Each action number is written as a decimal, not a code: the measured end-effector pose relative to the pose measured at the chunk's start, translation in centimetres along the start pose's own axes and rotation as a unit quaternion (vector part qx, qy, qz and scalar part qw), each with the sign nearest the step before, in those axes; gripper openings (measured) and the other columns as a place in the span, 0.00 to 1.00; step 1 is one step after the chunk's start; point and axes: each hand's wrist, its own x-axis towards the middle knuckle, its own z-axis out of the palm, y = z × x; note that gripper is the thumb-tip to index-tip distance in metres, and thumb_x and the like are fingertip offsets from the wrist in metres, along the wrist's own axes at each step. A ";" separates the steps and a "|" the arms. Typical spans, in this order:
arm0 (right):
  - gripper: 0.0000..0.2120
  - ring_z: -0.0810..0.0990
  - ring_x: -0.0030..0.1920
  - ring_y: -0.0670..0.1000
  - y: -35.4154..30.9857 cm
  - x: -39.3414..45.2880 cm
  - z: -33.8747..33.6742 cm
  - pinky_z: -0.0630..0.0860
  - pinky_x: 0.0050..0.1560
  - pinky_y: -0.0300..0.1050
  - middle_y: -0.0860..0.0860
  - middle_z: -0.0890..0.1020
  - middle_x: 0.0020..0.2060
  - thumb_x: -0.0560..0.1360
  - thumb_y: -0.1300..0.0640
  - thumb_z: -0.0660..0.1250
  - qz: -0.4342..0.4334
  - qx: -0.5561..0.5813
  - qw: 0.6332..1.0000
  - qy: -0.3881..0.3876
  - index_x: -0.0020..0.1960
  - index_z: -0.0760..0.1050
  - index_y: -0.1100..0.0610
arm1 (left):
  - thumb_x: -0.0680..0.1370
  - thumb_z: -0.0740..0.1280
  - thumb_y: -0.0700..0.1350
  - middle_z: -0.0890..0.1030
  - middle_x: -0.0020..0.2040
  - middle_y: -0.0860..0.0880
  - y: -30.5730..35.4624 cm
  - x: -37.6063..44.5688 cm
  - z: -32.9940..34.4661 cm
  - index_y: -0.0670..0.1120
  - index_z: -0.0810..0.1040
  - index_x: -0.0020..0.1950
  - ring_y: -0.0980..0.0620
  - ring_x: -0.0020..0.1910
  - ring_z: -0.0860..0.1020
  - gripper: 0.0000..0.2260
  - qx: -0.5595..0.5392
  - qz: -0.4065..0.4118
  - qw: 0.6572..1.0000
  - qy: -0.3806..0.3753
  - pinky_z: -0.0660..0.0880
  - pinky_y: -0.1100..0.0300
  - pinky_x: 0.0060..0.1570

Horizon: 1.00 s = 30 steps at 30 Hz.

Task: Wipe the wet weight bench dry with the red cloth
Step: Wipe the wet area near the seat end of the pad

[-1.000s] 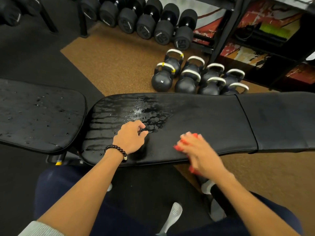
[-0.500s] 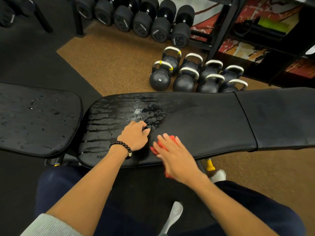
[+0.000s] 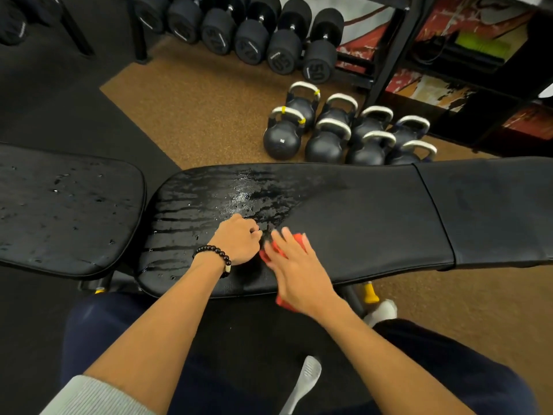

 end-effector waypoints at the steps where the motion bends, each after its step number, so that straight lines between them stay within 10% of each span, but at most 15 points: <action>1: 0.22 0.67 0.74 0.59 0.9 -1.4 -0.4 0.64 0.71 0.62 0.56 0.73 0.71 0.77 0.53 0.56 -0.028 -0.011 1.000 -0.002 0.68 0.74 0.56 | 0.82 0.58 0.47 0.75 0.56 0.42 -0.1 0.1 -0.1 0.46 0.80 0.54 0.41 0.59 0.74 0.11 0.000 0.002 1.000 -0.002 0.69 0.51 0.63; 4: 0.21 0.71 0.68 0.62 7.2 -3.1 -3.1 0.70 0.63 0.63 0.57 0.75 0.65 0.71 0.53 0.61 -0.001 -0.061 0.998 0.009 0.63 0.76 0.55 | 0.82 0.59 0.46 0.74 0.56 0.43 -0.2 0.2 -0.3 0.47 0.81 0.52 0.40 0.57 0.75 0.11 -0.008 0.001 1.000 -0.006 0.70 0.49 0.63; 10: 0.23 0.63 0.71 0.63 12.2 3.0 -3.9 0.62 0.69 0.70 0.61 0.69 0.69 0.78 0.53 0.58 0.346 -0.064 0.935 0.042 0.70 0.70 0.61 | 0.83 0.59 0.45 0.73 0.59 0.43 0.5 -0.2 -0.1 0.45 0.80 0.58 0.40 0.59 0.74 0.11 0.013 0.000 1.000 -0.005 0.67 0.48 0.67; 14: 0.34 0.61 0.75 0.65 2.5 4.7 -0.8 0.56 0.72 0.68 0.65 0.66 0.73 0.78 0.40 0.51 0.256 -0.016 0.964 0.070 0.73 0.67 0.64 | 0.81 0.59 0.43 0.72 0.59 0.43 0.1 0.1 -0.1 0.46 0.80 0.58 0.38 0.60 0.73 0.11 0.011 -0.006 1.000 -0.008 0.69 0.47 0.65; 19: 0.27 0.62 0.76 0.59 2.0 -2.8 -0.6 0.62 0.71 0.60 0.56 0.67 0.74 0.75 0.50 0.63 0.031 -0.031 0.999 0.016 0.73 0.69 0.56 | 0.81 0.62 0.44 0.72 0.61 0.43 0.0 0.3 -0.4 0.48 0.79 0.62 0.39 0.62 0.73 0.12 0.014 -0.005 1.000 -0.009 0.68 0.52 0.65; 25: 0.20 0.68 0.68 0.61 17.2 -9.4 -6.3 0.66 0.66 0.66 0.57 0.72 0.66 0.80 0.57 0.53 0.295 -0.080 0.948 0.087 0.67 0.73 0.60 | 0.80 0.63 0.45 0.71 0.60 0.45 -0.2 0.6 -0.3 0.48 0.79 0.60 0.38 0.63 0.72 0.10 0.014 -0.006 1.000 -0.017 0.68 0.48 0.66; 30: 0.17 0.68 0.66 0.60 5.9 -4.2 -3.1 0.65 0.64 0.61 0.55 0.71 0.64 0.76 0.58 0.57 0.237 -0.071 0.961 0.125 0.64 0.71 0.56 | 0.79 0.64 0.44 0.70 0.57 0.46 -0.2 0.8 0.0 0.49 0.78 0.59 0.37 0.62 0.71 0.10 0.021 -0.012 1.000 -0.020 0.68 0.46 0.66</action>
